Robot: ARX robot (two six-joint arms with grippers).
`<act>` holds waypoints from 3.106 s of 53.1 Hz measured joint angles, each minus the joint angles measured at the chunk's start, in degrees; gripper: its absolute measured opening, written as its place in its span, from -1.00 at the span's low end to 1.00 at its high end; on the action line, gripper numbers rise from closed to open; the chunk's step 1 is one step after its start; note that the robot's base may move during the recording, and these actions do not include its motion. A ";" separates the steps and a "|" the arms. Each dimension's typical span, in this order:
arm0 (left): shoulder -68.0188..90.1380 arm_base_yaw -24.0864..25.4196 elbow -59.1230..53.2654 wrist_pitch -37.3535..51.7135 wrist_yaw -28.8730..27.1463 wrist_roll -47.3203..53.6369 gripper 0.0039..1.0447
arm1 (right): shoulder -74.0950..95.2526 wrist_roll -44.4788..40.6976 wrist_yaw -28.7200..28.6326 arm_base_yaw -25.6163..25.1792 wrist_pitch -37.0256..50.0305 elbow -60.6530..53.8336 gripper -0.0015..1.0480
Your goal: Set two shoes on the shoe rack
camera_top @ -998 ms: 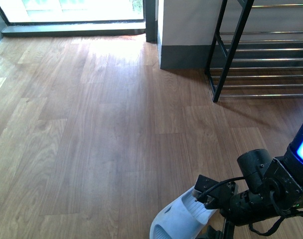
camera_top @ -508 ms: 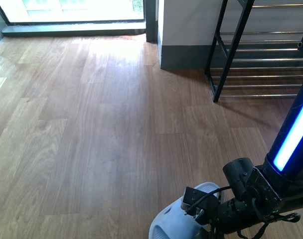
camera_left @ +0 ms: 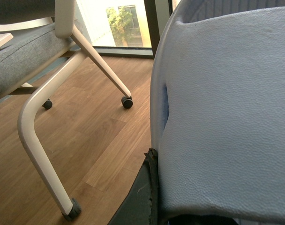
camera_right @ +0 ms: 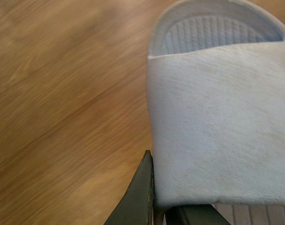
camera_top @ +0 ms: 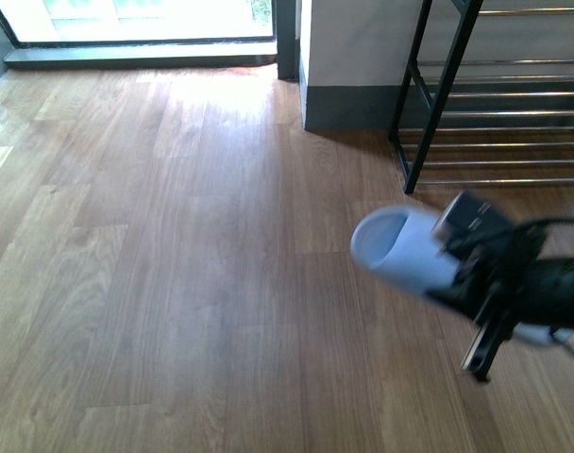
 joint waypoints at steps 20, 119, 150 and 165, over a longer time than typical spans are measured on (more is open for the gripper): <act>0.00 0.00 0.00 0.00 0.00 0.00 -0.97 | -79.23 17.31 18.88 -3.21 -15.12 -23.37 -0.97; 0.20 -0.07 0.00 0.00 -0.15 0.17 -0.97 | -114.29 23.41 25.57 1.57 -31.43 -29.46 -0.97; 0.02 -0.07 0.00 0.00 -0.04 0.17 -0.97 | -114.36 23.43 25.81 1.57 -31.43 -29.42 -0.97; 0.02 -0.07 0.00 0.00 0.02 0.17 -0.97 | -114.36 23.43 25.90 1.60 -31.43 -29.42 -0.97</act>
